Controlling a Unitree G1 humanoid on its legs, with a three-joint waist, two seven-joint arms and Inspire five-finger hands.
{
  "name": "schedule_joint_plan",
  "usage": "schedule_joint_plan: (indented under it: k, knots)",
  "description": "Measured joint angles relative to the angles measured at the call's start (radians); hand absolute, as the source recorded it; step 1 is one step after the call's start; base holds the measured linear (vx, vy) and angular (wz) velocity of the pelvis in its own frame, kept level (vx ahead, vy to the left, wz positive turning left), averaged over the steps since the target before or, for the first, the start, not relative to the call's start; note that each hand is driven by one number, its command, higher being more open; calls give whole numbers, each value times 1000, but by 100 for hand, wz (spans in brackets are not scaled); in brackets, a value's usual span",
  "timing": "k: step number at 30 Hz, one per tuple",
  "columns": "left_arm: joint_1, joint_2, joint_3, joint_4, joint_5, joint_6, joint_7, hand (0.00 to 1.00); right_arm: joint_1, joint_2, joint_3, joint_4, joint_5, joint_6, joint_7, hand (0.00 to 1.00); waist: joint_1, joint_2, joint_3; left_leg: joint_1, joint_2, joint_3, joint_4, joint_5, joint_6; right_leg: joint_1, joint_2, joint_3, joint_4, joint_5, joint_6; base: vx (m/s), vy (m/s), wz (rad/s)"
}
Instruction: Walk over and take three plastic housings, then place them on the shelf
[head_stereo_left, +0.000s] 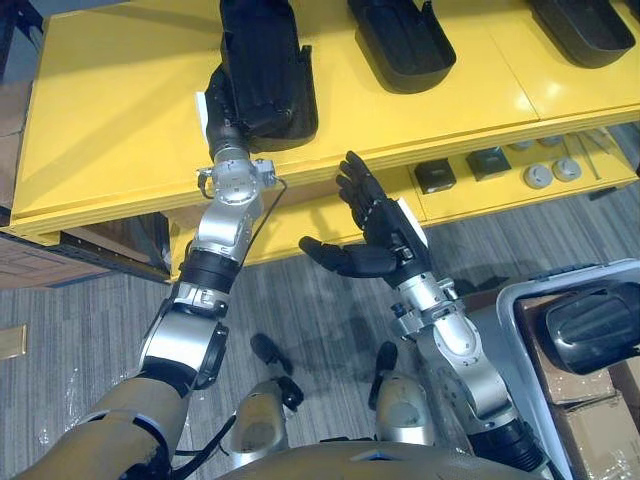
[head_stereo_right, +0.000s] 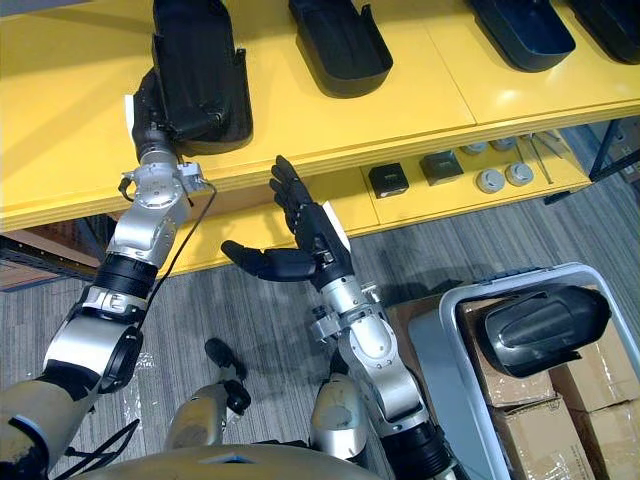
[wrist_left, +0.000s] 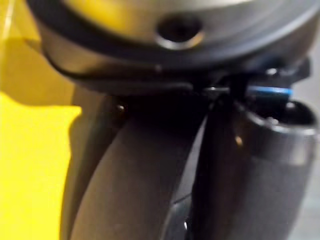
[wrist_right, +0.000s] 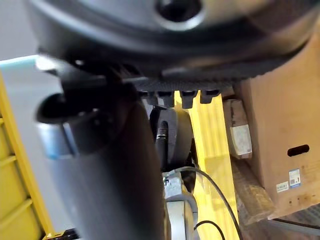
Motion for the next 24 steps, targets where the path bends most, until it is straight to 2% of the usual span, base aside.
schedule_joint_plan:
  k: [7, 12, 18, 22, 24]
  knots:
    - [10, 1, 10, 1, 38, 13, 3, 100, 0, 0, 13, 0, 1, 9, -8, 100, 2, 0, 0, 6, -1, -5, 0, 0, 0, 9, 0, -3, -2, 0, 1, -1, 3, 0]
    - [12, 0, 17, 11, 113, 57, -5, 100, 3, -1, 48, -1, 2, 19, -14, 100, 0, -1, 0, 24, -1, -5, 0, 0, 0, 29, 1, -3, -12, 0, 2, 0, 0, 0]
    - [32, 2, 21, 6, 69, 67, 1, 100, 6, -1, 61, -4, 2, 20, -16, 100, 0, 0, -1, 36, 0, -5, -1, -1, -2, 42, 3, -3, -19, 0, 2, 0, 0, 0]
    - [71, -5, 24, 7, 75, -2, 41, 100, 18, -1, 78, -4, 1, 20, -14, 100, -4, 0, -5, 38, 0, -5, -1, -1, -1, 48, 4, -3, -19, 4, 6, 0, 0, 0]
    - [119, -11, 36, 3, 89, -95, 43, 100, 41, -2, 77, -4, 1, 19, -13, 100, -9, 0, -6, 50, 0, -5, -1, -1, -1, 64, 5, -5, -27, 5, 7, 0, 0, 0]
